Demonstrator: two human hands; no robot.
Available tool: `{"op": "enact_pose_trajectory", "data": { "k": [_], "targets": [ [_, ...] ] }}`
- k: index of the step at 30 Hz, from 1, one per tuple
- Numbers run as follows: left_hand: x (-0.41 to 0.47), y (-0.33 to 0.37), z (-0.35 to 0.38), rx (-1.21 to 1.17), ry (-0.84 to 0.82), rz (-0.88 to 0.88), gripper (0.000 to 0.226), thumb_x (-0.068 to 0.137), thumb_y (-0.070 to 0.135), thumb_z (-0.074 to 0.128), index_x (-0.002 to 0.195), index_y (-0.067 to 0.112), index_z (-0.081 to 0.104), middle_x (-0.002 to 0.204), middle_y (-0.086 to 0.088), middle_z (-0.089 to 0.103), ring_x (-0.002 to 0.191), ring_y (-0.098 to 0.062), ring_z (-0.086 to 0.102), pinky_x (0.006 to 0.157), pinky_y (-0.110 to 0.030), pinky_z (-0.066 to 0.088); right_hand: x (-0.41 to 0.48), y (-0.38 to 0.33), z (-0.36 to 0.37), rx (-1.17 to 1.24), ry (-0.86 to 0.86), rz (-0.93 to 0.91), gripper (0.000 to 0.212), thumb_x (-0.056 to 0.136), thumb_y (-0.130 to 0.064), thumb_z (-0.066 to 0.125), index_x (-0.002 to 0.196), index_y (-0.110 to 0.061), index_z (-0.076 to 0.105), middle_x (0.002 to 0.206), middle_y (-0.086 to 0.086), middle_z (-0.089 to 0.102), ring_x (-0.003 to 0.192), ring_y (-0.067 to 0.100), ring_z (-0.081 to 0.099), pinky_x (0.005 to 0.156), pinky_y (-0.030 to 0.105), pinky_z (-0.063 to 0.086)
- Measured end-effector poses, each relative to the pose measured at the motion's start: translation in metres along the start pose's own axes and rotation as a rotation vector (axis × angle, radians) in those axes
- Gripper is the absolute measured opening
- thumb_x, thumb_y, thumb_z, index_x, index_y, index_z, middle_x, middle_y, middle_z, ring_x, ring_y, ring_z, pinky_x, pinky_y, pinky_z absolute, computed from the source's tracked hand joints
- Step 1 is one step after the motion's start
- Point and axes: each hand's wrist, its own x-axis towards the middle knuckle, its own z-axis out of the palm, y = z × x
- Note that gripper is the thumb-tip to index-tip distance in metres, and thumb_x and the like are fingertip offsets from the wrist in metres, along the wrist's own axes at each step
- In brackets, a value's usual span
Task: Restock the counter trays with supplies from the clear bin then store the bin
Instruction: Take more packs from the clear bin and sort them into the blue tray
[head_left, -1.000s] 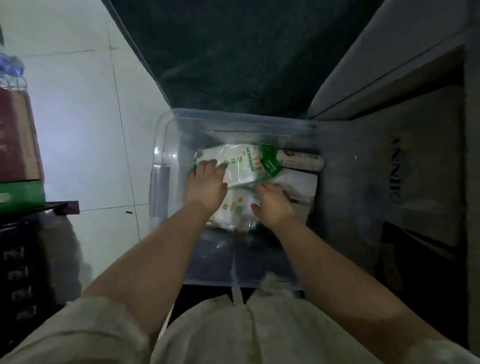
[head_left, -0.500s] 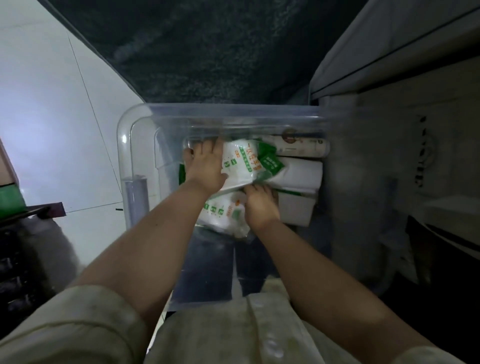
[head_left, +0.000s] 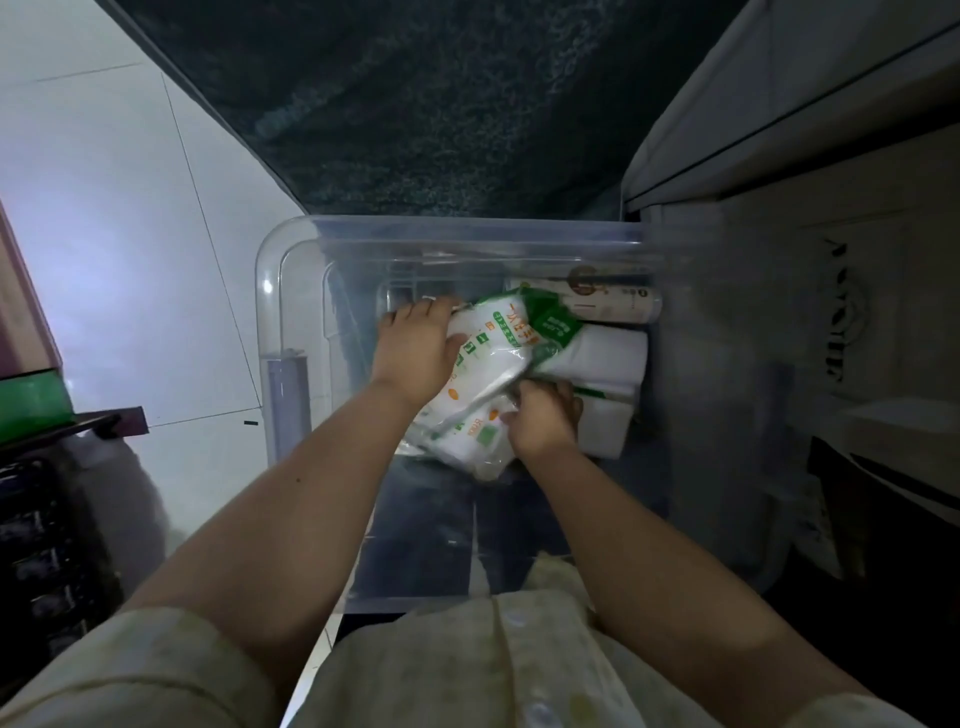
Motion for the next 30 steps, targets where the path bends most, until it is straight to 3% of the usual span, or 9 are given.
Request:
{"op": "enact_pose_trajectory", "data": {
  "k": [3, 6, 10, 16, 20, 23, 27, 30],
  "targets": [
    [-0.009, 0.007, -0.014, -0.087, -0.030, -0.035, 0.040, 0.093, 0.026, 0.055, 0.131, 0.015, 0.053, 0.123, -0.015, 0.060, 0.114, -0.036, 0.051, 0.094, -0.044, 0.041, -0.012, 0.011, -0.012, 0.038, 0.020, 0.007, 0.017, 0.085, -0.021, 0.065, 0.102, -0.016, 0.066, 0.116, 0.016, 0.058, 0.112, 0.034, 0.041, 0.093, 0.038, 0.036],
    [-0.023, 0.022, -0.038, -0.194, 0.020, -0.038, 0.032, 0.093, 0.020, 0.056, 0.124, 0.011, 0.059, 0.117, -0.017, 0.061, 0.109, -0.035, 0.053, 0.090, -0.040, 0.043, -0.033, 0.022, -0.032, -0.016, 0.092, -0.063, 0.010, 0.085, -0.022, 0.064, 0.092, -0.015, 0.066, 0.111, 0.009, 0.061, 0.111, 0.032, 0.044, 0.090, 0.038, 0.035],
    [-0.050, 0.056, -0.084, -0.274, 0.126, 0.045, 0.028, 0.085, 0.006, 0.062, 0.113, 0.007, 0.064, 0.108, -0.016, 0.064, 0.100, -0.035, 0.058, 0.084, -0.040, 0.047, -0.070, 0.042, -0.073, -0.090, 0.199, -0.129, 0.018, 0.082, -0.018, 0.062, 0.099, -0.015, 0.067, 0.111, 0.009, 0.061, 0.107, 0.033, 0.049, 0.091, 0.038, 0.038],
    [-0.086, 0.100, -0.156, -0.223, 0.244, 0.155, 0.034, 0.079, 0.000, 0.063, 0.110, 0.013, 0.065, 0.107, -0.011, 0.064, 0.100, -0.033, 0.057, 0.082, -0.039, 0.045, -0.133, 0.060, -0.129, -0.077, 0.339, -0.299, 0.033, 0.068, 0.008, 0.057, 0.094, -0.011, 0.065, 0.101, 0.011, 0.061, 0.095, 0.035, 0.053, 0.077, 0.037, 0.038],
    [-0.100, 0.123, -0.188, -0.084, 0.307, 0.230, 0.031, 0.077, 0.003, 0.064, 0.104, 0.018, 0.065, 0.103, -0.007, 0.067, 0.095, -0.033, 0.058, 0.084, -0.039, 0.035, -0.171, 0.057, -0.157, -0.038, 0.518, -0.421, 0.029, 0.066, 0.009, 0.066, 0.090, -0.008, 0.064, 0.098, 0.014, 0.059, 0.089, 0.036, 0.055, 0.071, 0.040, 0.041],
    [-0.108, 0.131, -0.200, -0.071, 0.249, 0.304, 0.028, 0.080, 0.008, 0.064, 0.104, 0.022, 0.063, 0.106, -0.003, 0.065, 0.095, -0.031, 0.058, 0.083, -0.038, 0.036, -0.201, 0.045, -0.169, 0.005, 0.701, -0.474, 0.028, 0.065, 0.005, 0.073, 0.087, -0.010, 0.065, 0.090, 0.011, 0.061, 0.081, 0.033, 0.058, 0.067, 0.038, 0.040],
    [-0.131, 0.141, -0.215, -0.173, 0.105, 0.449, 0.026, 0.080, 0.011, 0.066, 0.102, 0.025, 0.062, 0.103, 0.000, 0.060, 0.092, -0.023, 0.058, 0.066, -0.031, 0.038, -0.246, 0.023, -0.162, 0.063, 0.963, -0.434, 0.017, 0.072, -0.001, 0.070, 0.086, -0.009, 0.066, 0.087, 0.011, 0.062, 0.079, 0.031, 0.057, 0.067, 0.039, 0.041],
    [-0.156, 0.148, -0.216, -0.133, 0.040, 0.616, 0.029, 0.078, 0.012, 0.065, 0.102, 0.027, 0.064, 0.098, 0.000, 0.060, 0.091, -0.025, 0.058, 0.069, -0.037, 0.045, -0.279, 0.013, -0.141, 0.092, 1.126, -0.366, 0.012, 0.074, -0.001, 0.068, 0.084, -0.007, 0.066, 0.086, 0.012, 0.064, 0.077, 0.030, 0.056, 0.067, 0.039, 0.041]
  ]
}}
